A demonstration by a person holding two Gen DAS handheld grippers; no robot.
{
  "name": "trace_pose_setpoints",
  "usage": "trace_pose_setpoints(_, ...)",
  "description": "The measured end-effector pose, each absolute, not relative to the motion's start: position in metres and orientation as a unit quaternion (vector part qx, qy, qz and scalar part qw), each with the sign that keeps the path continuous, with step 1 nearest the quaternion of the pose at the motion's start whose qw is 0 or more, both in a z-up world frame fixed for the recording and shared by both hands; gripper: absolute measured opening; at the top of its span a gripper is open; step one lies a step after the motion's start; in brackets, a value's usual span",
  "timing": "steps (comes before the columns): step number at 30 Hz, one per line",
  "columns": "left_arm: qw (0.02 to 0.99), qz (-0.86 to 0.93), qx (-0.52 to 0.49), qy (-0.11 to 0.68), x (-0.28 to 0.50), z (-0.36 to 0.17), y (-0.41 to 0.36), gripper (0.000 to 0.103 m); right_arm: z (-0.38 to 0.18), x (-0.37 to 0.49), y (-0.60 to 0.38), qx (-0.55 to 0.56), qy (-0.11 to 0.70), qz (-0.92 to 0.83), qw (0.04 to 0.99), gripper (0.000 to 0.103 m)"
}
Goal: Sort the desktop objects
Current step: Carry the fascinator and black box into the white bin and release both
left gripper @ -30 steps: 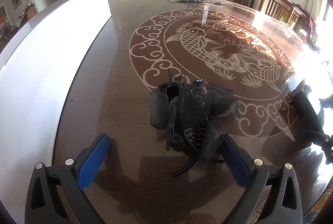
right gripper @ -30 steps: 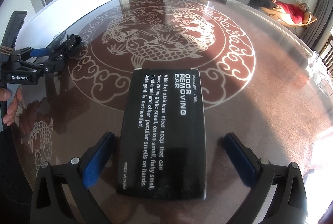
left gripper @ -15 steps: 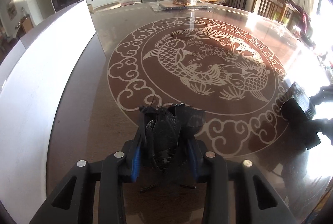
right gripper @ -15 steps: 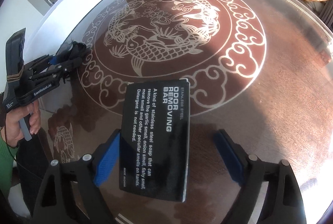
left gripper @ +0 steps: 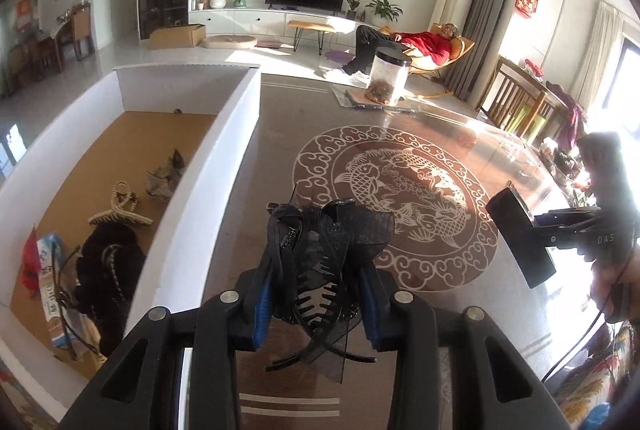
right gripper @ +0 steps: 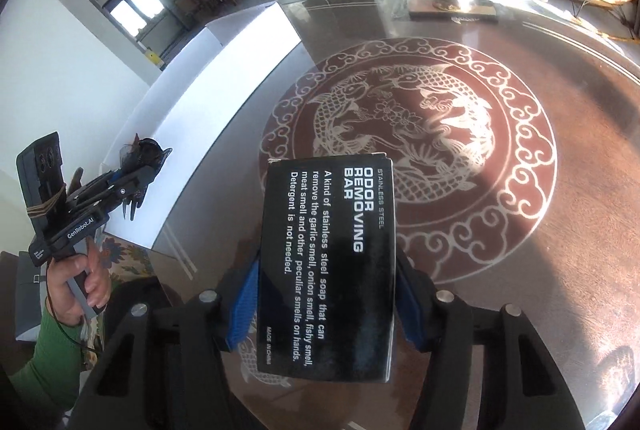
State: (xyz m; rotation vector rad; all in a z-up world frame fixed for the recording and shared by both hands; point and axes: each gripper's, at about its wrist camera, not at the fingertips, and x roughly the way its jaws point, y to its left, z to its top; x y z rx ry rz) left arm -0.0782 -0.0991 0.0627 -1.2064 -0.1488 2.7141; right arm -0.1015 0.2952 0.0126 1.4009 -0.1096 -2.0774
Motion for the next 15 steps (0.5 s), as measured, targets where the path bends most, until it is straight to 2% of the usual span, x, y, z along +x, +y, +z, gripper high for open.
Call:
trace_pose_setpoints(4,-0.009,0.907,-0.418,-0.047,-0.088,0.077,-0.183,0.036,0.058,-0.123,0.202,0.494,-0.034,-0.78,0.383,0.06)
trace_pose_setpoints(9,-0.093,0.876,-0.466,-0.087,-0.101,0.054,-0.261,0.036,0.095,-0.143,0.046,0.445,0.002,-0.762,0.47,0.06)
trace_pose_setpoints(13,-0.131,0.851,-0.5,-0.094,-0.11,0.026,-0.277,0.037,0.072,-0.155,-0.069,0.458,0.059,-0.742,0.486,0.06)
trace_pose_setpoints(15,-0.156,0.837,-0.515,-0.099,-0.112,0.014,-0.282,0.042,0.045,-0.161,-0.111,0.481,0.095,-0.733,0.472,0.061)
